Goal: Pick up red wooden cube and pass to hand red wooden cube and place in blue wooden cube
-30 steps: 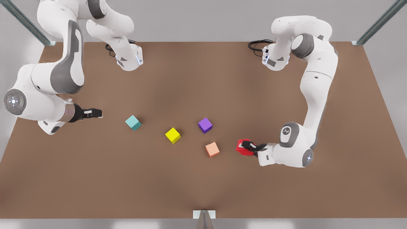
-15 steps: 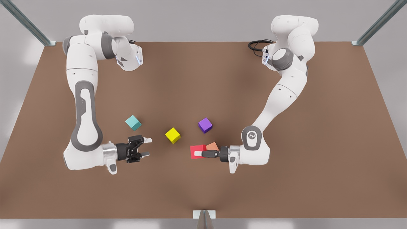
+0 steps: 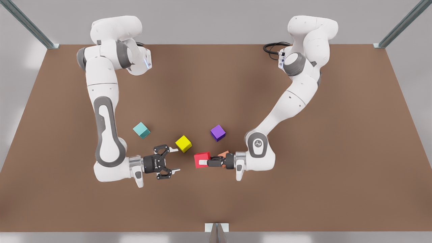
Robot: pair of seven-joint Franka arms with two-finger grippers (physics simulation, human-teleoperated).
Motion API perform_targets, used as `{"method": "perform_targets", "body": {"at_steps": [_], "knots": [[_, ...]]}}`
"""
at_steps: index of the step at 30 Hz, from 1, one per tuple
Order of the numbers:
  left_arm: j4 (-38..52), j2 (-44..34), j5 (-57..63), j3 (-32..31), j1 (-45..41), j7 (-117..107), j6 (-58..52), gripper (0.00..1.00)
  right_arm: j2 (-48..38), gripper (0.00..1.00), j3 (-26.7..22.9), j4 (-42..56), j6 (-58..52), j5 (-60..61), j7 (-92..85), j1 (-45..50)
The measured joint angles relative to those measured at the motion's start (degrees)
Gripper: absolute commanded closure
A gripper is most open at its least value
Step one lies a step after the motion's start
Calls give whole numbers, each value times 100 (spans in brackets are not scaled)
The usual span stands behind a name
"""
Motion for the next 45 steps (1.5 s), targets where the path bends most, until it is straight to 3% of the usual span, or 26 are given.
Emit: {"method": "perform_targets", "body": {"at_steps": [23,45], "knots": [[-17,-15,-230,23,-5,1138,226,49,406,0,1,251,1052,754,-1753,413],[-18,2,-224,32,-98,1611,353,49,440,0,229,89,1141,1042,-2145,575]]}}
